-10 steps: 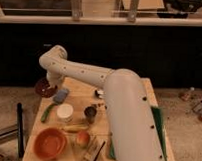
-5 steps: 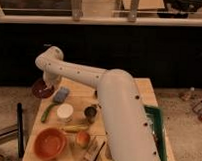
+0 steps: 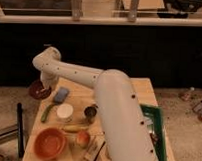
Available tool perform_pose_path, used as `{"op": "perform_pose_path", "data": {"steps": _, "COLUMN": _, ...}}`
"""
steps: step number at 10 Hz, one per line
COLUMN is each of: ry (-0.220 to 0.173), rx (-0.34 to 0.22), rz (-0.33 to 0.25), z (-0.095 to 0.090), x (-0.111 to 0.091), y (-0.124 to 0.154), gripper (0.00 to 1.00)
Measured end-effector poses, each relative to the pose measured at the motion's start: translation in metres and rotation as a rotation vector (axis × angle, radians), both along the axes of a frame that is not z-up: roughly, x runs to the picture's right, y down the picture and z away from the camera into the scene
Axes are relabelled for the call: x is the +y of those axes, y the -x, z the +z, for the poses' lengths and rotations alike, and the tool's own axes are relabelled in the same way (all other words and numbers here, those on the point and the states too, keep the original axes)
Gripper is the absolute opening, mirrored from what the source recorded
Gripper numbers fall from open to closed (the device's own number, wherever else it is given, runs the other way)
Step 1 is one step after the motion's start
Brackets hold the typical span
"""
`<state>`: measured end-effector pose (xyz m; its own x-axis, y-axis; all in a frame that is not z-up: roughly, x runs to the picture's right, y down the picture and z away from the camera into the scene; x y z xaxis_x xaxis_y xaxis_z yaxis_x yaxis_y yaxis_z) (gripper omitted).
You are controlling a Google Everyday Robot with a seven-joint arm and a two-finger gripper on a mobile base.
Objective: Stack bowls on top of each other
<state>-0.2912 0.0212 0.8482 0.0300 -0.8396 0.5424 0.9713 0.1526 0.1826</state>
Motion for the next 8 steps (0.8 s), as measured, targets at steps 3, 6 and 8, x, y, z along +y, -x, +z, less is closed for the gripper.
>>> {"op": "perform_pose_path", "data": {"steps": 3, "ry": 0.047, "rx": -0.076, "rz": -0.068, "z": -0.015, "x": 0.009, "y": 0.012, "gripper": 0.00}}
{"op": "perform_pose_path", "data": {"steps": 6, "ry": 0.081, "rx": -0.155, "rz": -0.130, "z": -0.034, "x": 0.018, "y": 0.026, "gripper": 0.00}}
{"op": "perform_pose_path", "data": {"steps": 8, "ry": 0.102, "rx": -0.208, "rz": -0.163, "z": -0.052, "x": 0.031, "y": 0.032, "gripper": 0.00}}
